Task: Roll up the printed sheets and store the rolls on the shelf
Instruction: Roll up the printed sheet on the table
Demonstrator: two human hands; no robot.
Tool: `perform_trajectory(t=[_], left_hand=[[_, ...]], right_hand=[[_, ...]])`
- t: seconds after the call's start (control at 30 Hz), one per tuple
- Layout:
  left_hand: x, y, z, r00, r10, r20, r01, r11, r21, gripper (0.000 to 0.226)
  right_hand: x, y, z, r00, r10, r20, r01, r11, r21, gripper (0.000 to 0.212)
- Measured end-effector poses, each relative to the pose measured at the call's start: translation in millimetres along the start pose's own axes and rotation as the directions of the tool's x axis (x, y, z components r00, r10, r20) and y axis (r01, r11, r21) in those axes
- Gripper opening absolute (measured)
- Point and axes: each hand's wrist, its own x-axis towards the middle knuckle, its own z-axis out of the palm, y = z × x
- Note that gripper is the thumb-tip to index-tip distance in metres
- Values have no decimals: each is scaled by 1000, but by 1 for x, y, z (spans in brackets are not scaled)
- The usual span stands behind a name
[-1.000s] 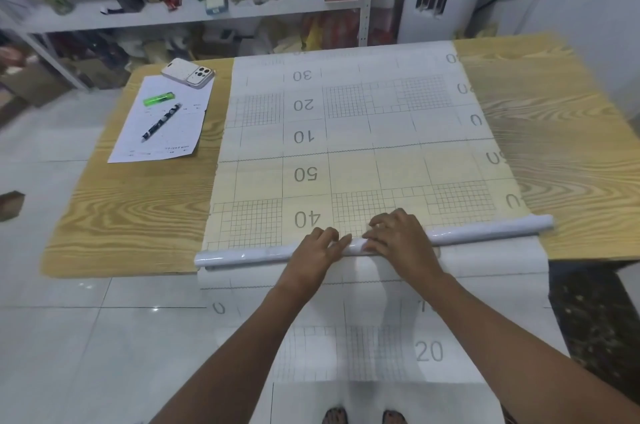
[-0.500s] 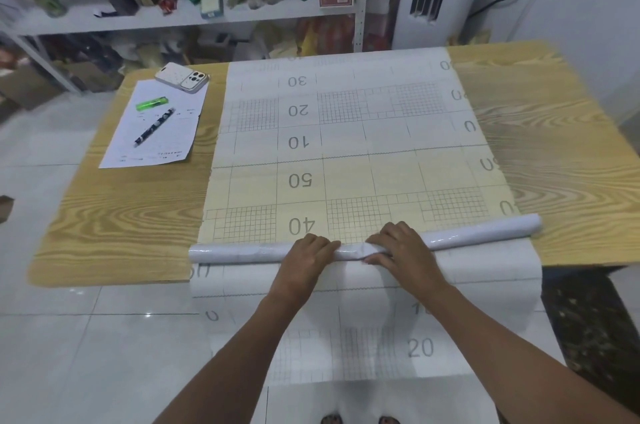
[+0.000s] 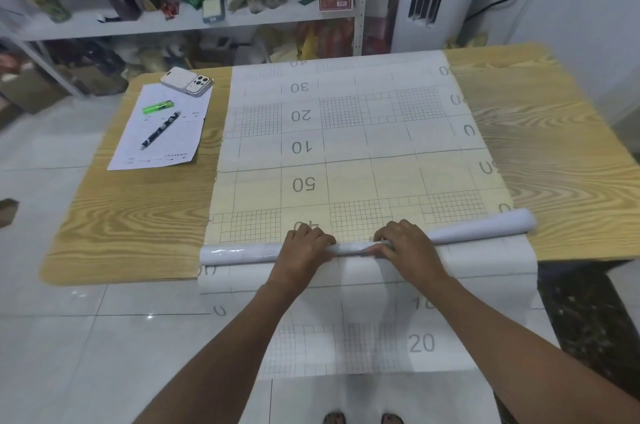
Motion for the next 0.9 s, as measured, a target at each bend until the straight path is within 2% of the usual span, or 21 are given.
perform_trajectory(t=[0.17,0.3,0.4,0.47,0.57,0.63,0.7,0.77,0.83,0.9], left_hand=[[2,3,-1,998,-64,17,65,997,-34,28],[4,6,-4,997,-40,66,45,996,-82,20],[2,4,-3,994,-14,104,20,998,-58,30],[-2,3,-3,993,33,114,-25,997,-71,45],[-11,8,-7,993,94,65,-92,995,-29,55],[-14,11,-9,996,86,33,-87,996,14,57],[-15,9,-8,998,62,1,-62,998,14,57],[-15,8,-8,999,40,-11,-41,998,-44,57],[-15,8,-11,1000,15,-5,-15,997,-80,53],[-16,8,-12,1000,-8,13,9,997,-81,45]], right_hand=[[0,-4,1,1000,-6,-3,6,999,-42,9],[-1,-6,4,999,19,-43,-26,989,-149,11],[-5,-10,2,1000,20,-3,-20,975,-222,7],[-8,-14,1,998,25,57,-7,959,-285,17],[-6,-18,-3,993,81,82,-49,939,-340,26],[-4,-20,-4,987,97,126,-42,925,-378,28],[-4,-22,-5,979,109,170,-38,925,-377,29],[-4,-23,-2,980,134,145,-76,933,-351,26],[-4,-25,-2,981,189,51,-175,964,-199,25],[-5,-27,-3,978,207,-26,-208,975,-78,27]])
